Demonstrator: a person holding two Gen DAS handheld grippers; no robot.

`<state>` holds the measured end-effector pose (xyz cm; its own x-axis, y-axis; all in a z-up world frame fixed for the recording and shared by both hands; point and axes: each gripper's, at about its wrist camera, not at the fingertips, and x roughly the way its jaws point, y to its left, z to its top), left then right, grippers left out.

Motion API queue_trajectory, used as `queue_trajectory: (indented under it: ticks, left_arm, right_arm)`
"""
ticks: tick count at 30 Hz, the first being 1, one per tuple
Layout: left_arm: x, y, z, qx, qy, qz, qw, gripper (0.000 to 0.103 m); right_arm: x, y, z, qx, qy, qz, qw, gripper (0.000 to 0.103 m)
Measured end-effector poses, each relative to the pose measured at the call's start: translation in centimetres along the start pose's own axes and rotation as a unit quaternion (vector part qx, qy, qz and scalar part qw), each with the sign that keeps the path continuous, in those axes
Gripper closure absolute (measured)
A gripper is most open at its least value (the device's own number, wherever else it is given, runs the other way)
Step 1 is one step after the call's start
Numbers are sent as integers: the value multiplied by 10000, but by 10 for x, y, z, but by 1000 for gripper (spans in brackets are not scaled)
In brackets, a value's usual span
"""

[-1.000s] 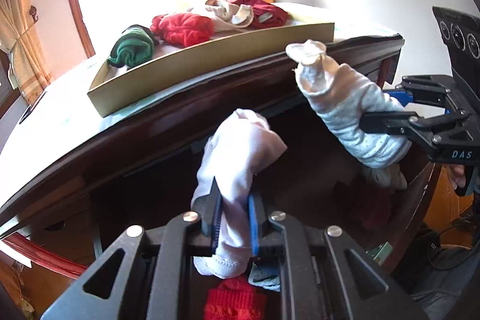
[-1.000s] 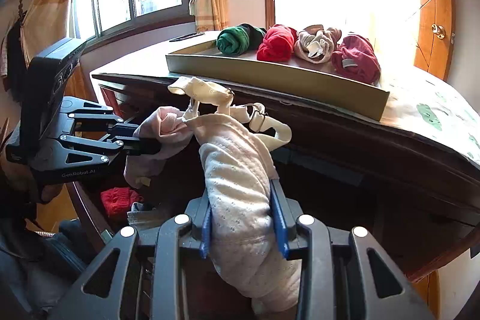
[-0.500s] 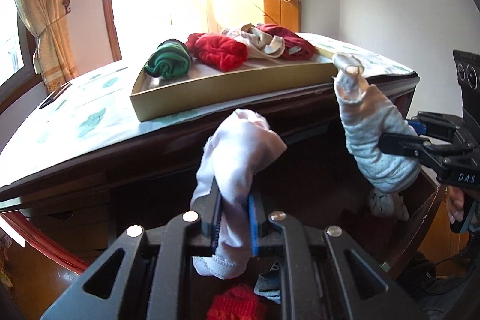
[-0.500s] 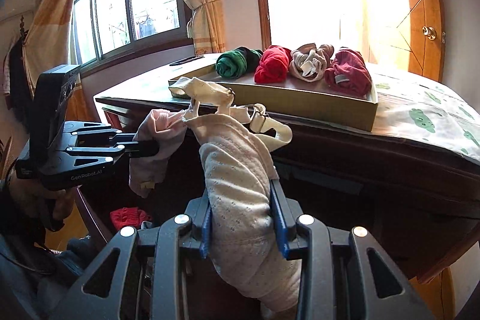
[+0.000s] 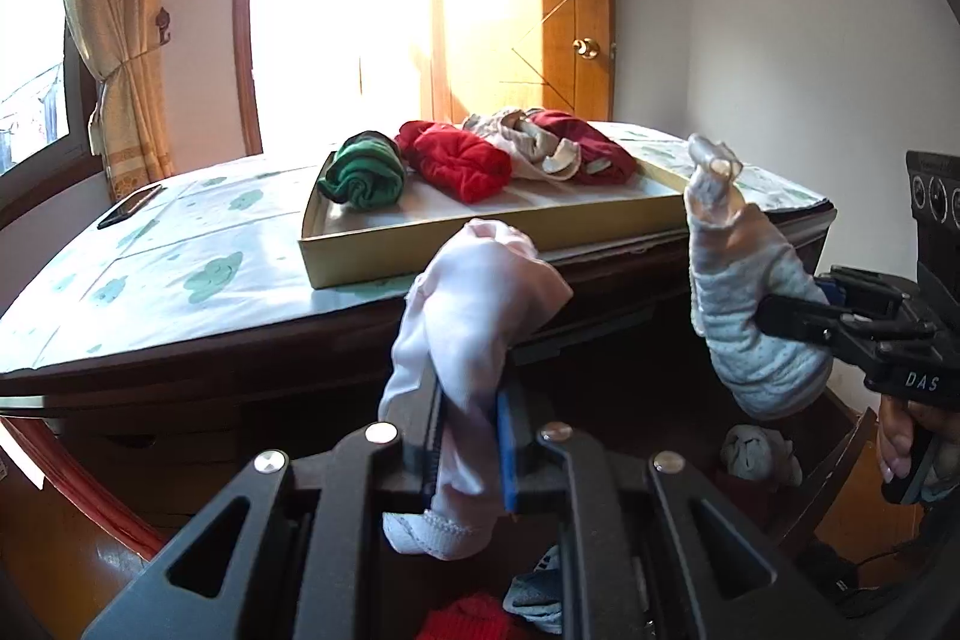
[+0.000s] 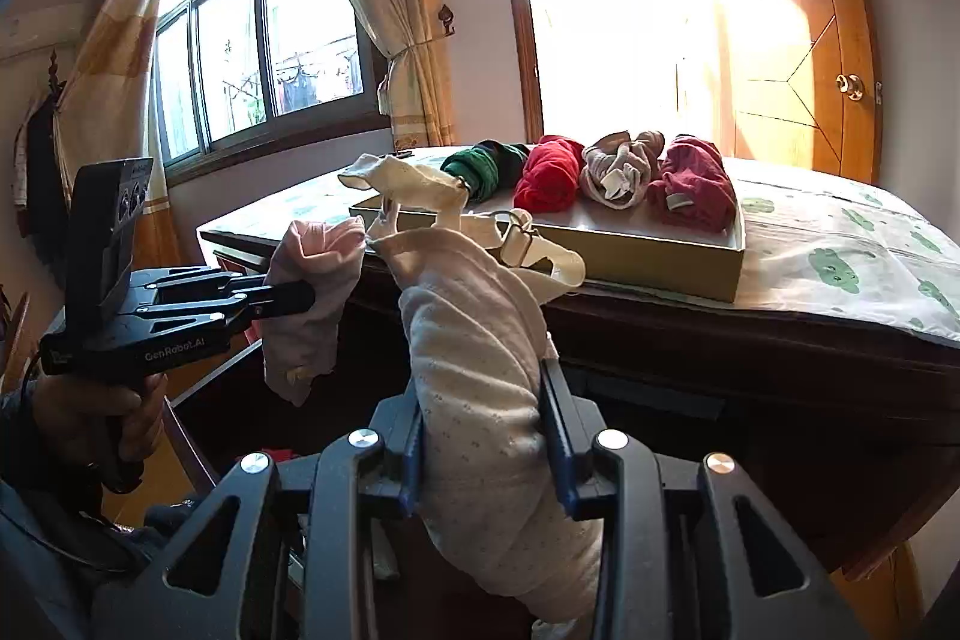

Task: Take underwear out of drawer
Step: 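Carry the beige underwear with the right tool while the left tool carries pink underwear over the tray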

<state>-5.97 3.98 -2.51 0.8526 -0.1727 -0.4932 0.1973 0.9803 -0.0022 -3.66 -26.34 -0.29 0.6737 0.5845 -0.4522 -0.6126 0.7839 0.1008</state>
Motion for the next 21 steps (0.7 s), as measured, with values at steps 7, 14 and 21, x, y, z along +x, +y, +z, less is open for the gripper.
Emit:
queue_trajectory:
  ticks: [7, 14, 21]
  left_arm:
    - [-6, -1, 4, -26, -165, 0, 9999, 90]
    - [-16, 0, 13, -68, -403, 30, 9992, 90]
    - [-24, 2, 27, -92, -567, 104, 9983, 90]
  right_arm:
    - [-2, 0, 1, 56, -76, 25, 10000, 67]
    - [-5, 1, 8, 58, -164, 44, 9998, 67]
    - [-5, 2, 14, 27, -200, 68, 9998, 67]
